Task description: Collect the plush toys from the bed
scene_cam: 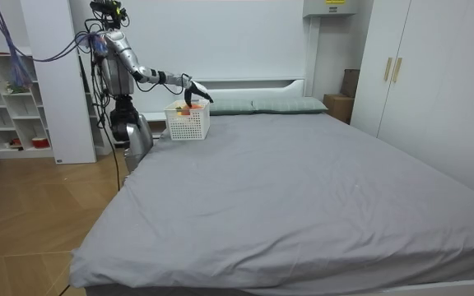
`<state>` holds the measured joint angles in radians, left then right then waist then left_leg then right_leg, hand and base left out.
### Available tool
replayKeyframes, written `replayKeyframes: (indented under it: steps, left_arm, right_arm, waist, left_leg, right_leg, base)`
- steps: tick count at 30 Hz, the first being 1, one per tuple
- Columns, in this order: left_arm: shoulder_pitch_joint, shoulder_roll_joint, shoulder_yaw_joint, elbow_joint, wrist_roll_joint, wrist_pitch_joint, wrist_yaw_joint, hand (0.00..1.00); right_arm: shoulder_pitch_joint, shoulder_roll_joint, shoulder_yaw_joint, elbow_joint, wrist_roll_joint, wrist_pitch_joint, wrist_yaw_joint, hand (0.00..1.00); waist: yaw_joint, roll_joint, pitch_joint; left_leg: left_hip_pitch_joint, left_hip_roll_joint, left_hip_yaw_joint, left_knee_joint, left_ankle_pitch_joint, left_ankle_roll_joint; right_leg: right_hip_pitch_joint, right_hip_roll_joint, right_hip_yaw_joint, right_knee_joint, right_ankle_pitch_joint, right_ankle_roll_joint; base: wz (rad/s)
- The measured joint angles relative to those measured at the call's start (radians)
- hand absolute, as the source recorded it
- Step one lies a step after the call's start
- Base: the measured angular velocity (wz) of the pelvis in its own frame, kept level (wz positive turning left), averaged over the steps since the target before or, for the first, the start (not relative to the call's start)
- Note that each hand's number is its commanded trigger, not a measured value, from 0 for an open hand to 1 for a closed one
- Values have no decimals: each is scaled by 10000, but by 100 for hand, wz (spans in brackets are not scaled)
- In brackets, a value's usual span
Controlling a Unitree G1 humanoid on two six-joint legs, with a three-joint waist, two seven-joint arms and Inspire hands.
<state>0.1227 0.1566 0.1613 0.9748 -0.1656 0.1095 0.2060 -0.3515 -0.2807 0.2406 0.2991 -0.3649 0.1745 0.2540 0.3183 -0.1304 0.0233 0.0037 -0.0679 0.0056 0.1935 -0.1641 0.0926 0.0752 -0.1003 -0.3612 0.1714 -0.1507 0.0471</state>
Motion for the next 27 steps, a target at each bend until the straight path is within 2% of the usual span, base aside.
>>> replayKeyframes:
  steps: [2,4,9,10,11,13,14,18,19,21,23,24,27]
  left_arm:
    - [125,-39,1,-44,44,-76,-6,0]
    - [311,-41,47,-38,-7,-207,-22,0]
    - [773,-12,442,83,-1,-550,-216,0]
    - [881,-14,500,94,22,-569,-233,0]
    - [915,-24,522,114,22,-594,-238,0]
    - [1003,-50,533,143,14,-670,-260,0]
    - [1046,-57,531,130,20,-670,-269,0]
    - [1423,-65,717,158,3,-667,-171,0]
    - [1526,-65,715,159,-9,-667,-85,0]
    - [1601,-108,741,204,-24,-655,67,0]
    - [1659,-115,799,205,-27,-621,102,0]
    - [1690,-142,899,288,-181,-603,108,0]
    - [1700,-247,917,437,-681,-601,248,0]
  right_arm:
    - [253,-120,-448,-307,605,-5,-156,0]
    - [823,-313,-1081,-870,1366,-315,-359,0]
    - [1903,-464,-2443,-1319,2590,-805,-1066,0]
    - [2165,-478,-2817,-1313,2867,-861,-1279,0]
    - [2295,-477,-3028,-1312,2982,-885,-1393,0]
    - [2794,-476,-3812,-1272,3872,-899,-1916,0]
    - [2877,-476,-3957,-1233,4116,-899,-2050,0]
    - [3468,-468,-4922,-930,6814,-994,-2975,0]
    - [3648,-456,-5185,-702,7656,-1112,-3265,0]
    - [4022,-401,-5502,-294,8741,-1250,-3622,0]
    - [4336,-119,-5850,310,9908,-1339,-3833,0]
    - [4540,82,-6043,697,10673,-1361,-4003,0]
    - [5007,242,-6163,1995,12605,-1560,-4360,0]
  waist:
    - [-268,68,-57]
    - [-718,140,-88]
    - [-1483,292,-195]
    - [-1793,333,-199]
    - [-1881,363,-193]
    - [-2312,437,-170]
    - [-2390,468,-165]
    - [-3092,542,-199]
    - [-3199,533,-196]
    - [-3173,553,-198]
    - [-3418,570,-187]
    - [-3469,618,-177]
    - [-3677,814,-191]
  left_leg:
    - [51,36,190,-76,-2,1]
    - [208,74,371,-187,-6,1]
    - [548,198,957,-360,-102,-19]
    - [593,204,979,-361,-124,-17]
    - [604,203,985,-361,-127,-16]
    - [692,227,1163,-416,-143,-23]
    - [721,243,1236,-440,-148,-26]
    - [819,346,1571,-495,-222,-70]
    - [890,380,1668,-507,-239,-91]
    - [1025,439,1891,-584,-265,-131]
    - [1070,484,1963,-570,-277,-153]
    - [1112,520,2074,-569,-301,-179]
    - [1028,564,2198,-547,-413,-249]
  right_leg:
    - [-50,-10,103,9,4,-1]
    - [-40,17,351,16,7,-3]
    - [-28,159,927,15,31,-18]
    - [11,182,965,12,33,-18]
    - [17,183,977,11,34,-17]
    - [7,209,1125,-6,42,-26]
    - [6,214,1132,1,50,-33]
    - [-69,337,1588,57,70,-65]
    - [-72,377,1689,51,80,-79]
    - [-66,466,1962,28,107,-121]
    - [-77,502,1979,17,132,-141]
    - [-82,539,2081,18,145,-162]
    - [-218,578,2244,83,163,-188]
  base:
    - [-27]
    - [-24]
    - [-35]
    - [-22]
    - [-10]
    - [-20]
    - [-27]
    - [-25]
    - [-28]
    - [-33]
    - [-17]
    - [-23]
    - [-17]
